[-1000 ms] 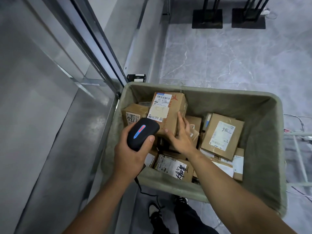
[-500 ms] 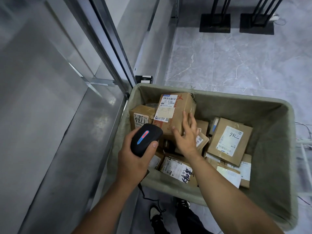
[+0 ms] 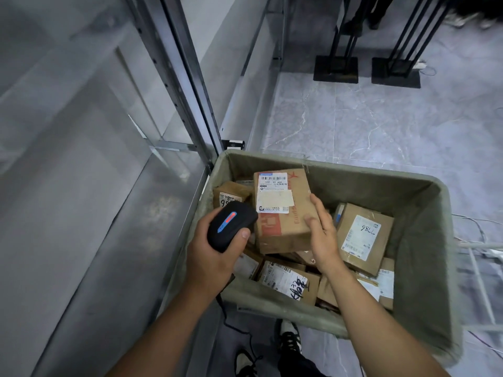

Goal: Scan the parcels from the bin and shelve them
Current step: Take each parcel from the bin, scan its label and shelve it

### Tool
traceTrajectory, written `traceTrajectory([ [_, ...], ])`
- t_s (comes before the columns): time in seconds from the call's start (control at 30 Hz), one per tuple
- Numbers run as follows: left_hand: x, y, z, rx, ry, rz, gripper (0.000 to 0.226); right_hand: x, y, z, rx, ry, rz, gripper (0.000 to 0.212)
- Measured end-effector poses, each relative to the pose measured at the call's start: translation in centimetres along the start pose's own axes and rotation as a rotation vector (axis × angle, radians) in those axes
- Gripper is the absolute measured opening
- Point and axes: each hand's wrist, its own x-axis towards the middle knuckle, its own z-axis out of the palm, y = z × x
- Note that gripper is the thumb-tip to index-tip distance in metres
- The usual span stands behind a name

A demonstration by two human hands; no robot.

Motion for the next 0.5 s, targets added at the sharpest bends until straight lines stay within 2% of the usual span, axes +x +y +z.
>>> traceTrajectory([
  [0.17,-0.9,1.1,-2.1,-0.004,0.019,0.073,0.062,-2.7,-1.8,0.1,0.228,-0.003,0.003,0.048],
  [0.3,-2.0,1.7,-4.1,-0.021,0.037,0.096,0.059,-4.7,-3.5,0.5,0.280,-0.005,-0.069,0.049],
  [0.5,-4.6,3.0,-7.1,-0.043,0.039,0.175,0.057,-8.4,-5.4,0.7,0.233,-0.016,-0.199,0.056],
])
